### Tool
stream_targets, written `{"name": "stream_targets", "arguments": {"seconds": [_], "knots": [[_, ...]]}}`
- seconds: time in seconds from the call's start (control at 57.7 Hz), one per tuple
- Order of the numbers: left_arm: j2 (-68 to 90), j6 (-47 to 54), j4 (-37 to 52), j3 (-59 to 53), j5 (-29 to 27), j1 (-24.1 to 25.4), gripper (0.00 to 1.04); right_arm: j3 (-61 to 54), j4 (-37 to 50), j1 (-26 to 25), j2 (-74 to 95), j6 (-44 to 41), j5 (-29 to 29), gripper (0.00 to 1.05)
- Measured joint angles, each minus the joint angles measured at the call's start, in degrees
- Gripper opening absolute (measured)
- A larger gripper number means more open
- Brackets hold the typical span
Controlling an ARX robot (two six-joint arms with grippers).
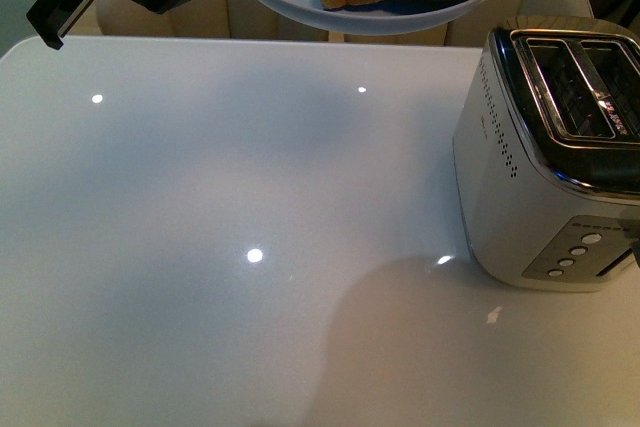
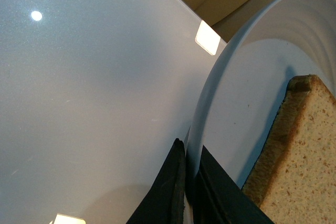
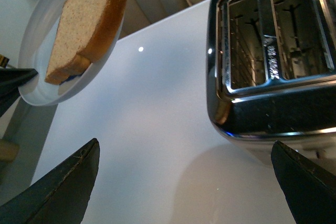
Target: Left arm holds plate, right arm toasts bread
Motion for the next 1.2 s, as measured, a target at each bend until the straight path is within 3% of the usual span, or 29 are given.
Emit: {"name": "stream_targets", "arguments": {"seconds": [0.295,0.78,0.919,1.197], "knots": [[0.0,0.0,0.0,0.0,0.02,0.0,0.03,11.19,9.33,4.17,18.23,3.61,2.16,0.96],[0.0,0.0,0.0,0.0,0.0,0.0,0.03,22.51,9.79,9.25,29.14,5.9,4.33,0.95],[0.0,0.0,0.0,0.0,-0.02,0.0,0.03,22.91,9.73,9.68,29.64,6.45,4.39,0.81],[0.0,-0.02,0.0,0.0,-0.02,0.0,0.03,23.61,8.92,10.05,29.66,7.37,4.98,0.35]]}}
